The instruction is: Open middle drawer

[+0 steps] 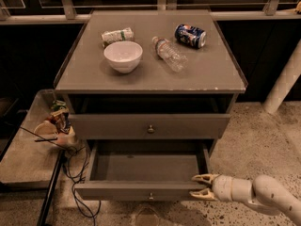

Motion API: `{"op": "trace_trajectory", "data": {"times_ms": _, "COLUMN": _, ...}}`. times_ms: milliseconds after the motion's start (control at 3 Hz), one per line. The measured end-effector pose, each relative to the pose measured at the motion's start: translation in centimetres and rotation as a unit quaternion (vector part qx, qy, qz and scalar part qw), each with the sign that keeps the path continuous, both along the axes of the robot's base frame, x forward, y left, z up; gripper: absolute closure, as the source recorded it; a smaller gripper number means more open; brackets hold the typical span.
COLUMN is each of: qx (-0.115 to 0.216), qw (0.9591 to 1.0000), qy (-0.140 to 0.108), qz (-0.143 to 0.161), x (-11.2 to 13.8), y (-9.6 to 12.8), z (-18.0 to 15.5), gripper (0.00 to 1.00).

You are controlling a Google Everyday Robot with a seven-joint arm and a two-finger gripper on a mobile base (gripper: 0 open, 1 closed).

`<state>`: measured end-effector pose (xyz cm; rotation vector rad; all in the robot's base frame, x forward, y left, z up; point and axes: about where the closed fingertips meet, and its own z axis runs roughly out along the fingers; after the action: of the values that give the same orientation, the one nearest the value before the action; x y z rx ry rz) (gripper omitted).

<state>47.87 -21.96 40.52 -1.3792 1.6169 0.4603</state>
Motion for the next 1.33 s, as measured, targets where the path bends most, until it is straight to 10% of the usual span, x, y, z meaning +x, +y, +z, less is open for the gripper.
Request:
{"op": "trace_trajectory", "data": {"times_ms": 333, "qx": 0.0, "qw": 1.0, "qy": 0.0, "qz": 0.0, "x": 0.0, "y": 0.1, "z": 0.2, "gripper": 1.0}}
{"op": "trace_trajectory", "data": {"times_ms": 1000, "qx": 0.006, "qw": 0.9999, "qy": -0.016, "qz": 0.004, "x": -1.1, "y": 1.1, "z": 0.7, "gripper": 1.0}}
{"op": "trace_trajectory", "data": {"times_ms": 1333, "qx": 0.006, "qw": 0.9999, "qy": -0.016, "qz": 0.004, "x": -1.1, "y": 1.1, "z": 0.7, "gripper": 0.81}}
